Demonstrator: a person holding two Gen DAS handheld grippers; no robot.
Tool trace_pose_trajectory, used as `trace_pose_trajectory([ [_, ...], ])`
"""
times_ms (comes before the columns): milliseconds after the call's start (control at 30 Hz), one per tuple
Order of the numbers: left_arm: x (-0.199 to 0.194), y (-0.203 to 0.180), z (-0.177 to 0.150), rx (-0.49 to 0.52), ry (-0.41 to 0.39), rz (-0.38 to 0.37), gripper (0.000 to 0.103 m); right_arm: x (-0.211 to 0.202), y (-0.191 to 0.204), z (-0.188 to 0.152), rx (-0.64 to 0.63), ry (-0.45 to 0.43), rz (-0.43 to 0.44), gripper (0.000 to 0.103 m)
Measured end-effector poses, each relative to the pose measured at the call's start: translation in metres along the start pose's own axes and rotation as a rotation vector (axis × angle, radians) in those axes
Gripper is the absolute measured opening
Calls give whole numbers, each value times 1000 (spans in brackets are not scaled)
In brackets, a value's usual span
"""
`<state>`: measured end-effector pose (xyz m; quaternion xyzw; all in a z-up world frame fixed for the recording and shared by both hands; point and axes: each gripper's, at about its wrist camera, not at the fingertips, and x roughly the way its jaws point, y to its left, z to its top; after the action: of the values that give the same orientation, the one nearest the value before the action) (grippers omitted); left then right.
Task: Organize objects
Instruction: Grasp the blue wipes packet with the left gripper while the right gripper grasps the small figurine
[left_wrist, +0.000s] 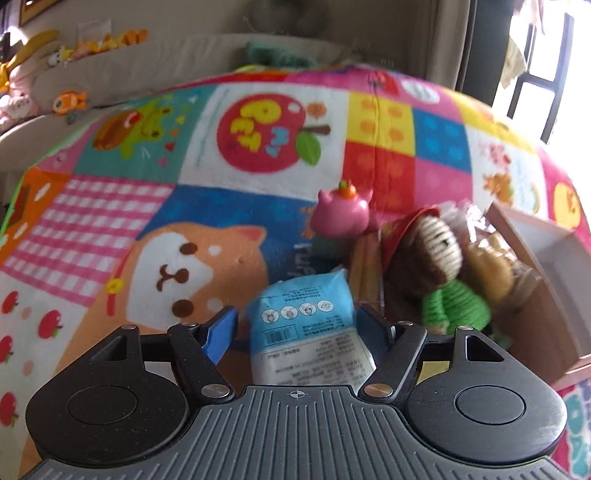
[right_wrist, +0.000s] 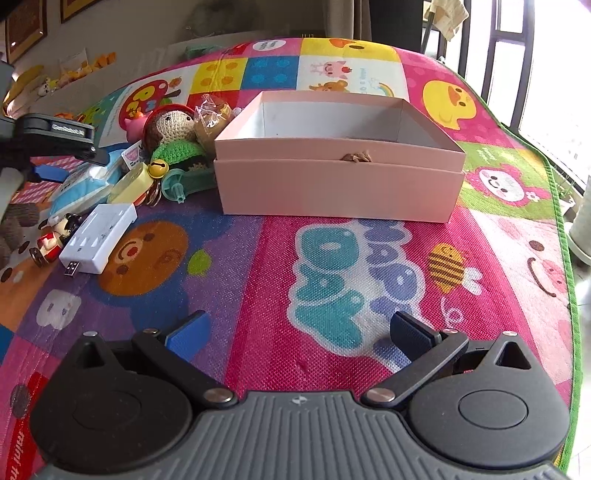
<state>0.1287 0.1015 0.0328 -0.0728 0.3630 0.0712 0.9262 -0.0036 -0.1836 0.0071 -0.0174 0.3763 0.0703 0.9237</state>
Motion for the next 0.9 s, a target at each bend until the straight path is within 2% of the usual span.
trace_pose_trajectory([
  [67, 5, 3, -3, -6, 28, -15, 71, -1, 2, -1, 4, 9, -11, 103],
  [100, 5, 6, -4, -13, 39, -38, 59, -1, 4, -1, 2, 12, -20, 103],
  [167, -3, 10, -7, -4, 33, -63, 58, 0, 7, 1, -5, 17, -20, 103],
  [300, -34, 24, -14, 38, -19, -137, 57, 4, 24, 11, -84, 30, 50, 103],
  [367, -55, 37, -19, 49, -59, -146, 57, -2, 43, 15, -154, -23, 94, 103],
  [500, -87, 67, -27, 2, -77, -177, 57, -23, 103, 19, -404, -190, 209, 103],
  [600, -103, 83, -30, -22, -94, -167, 57, -21, 150, 25, -565, -245, 293, 102],
  [633, -108, 88, -31, -32, -102, -161, 57, -16, 170, 28, -613, -248, 303, 95],
  [700, -116, 97, -33, -50, -111, -157, 57, -3, 196, 31, -672, -238, 295, 89],
  [833, -126, 105, -38, -59, -103, -170, 57, 27, 219, 40, -709, -173, 290, 85],
  [867, -127, 105, -39, -58, -101, -171, 57, 30, 219, 43, -692, -169, 304, 81],
  [900, -128, 104, -41, -57, -100, -172, 57, 30, 218, 47, -673, -148, 322, 66],
])
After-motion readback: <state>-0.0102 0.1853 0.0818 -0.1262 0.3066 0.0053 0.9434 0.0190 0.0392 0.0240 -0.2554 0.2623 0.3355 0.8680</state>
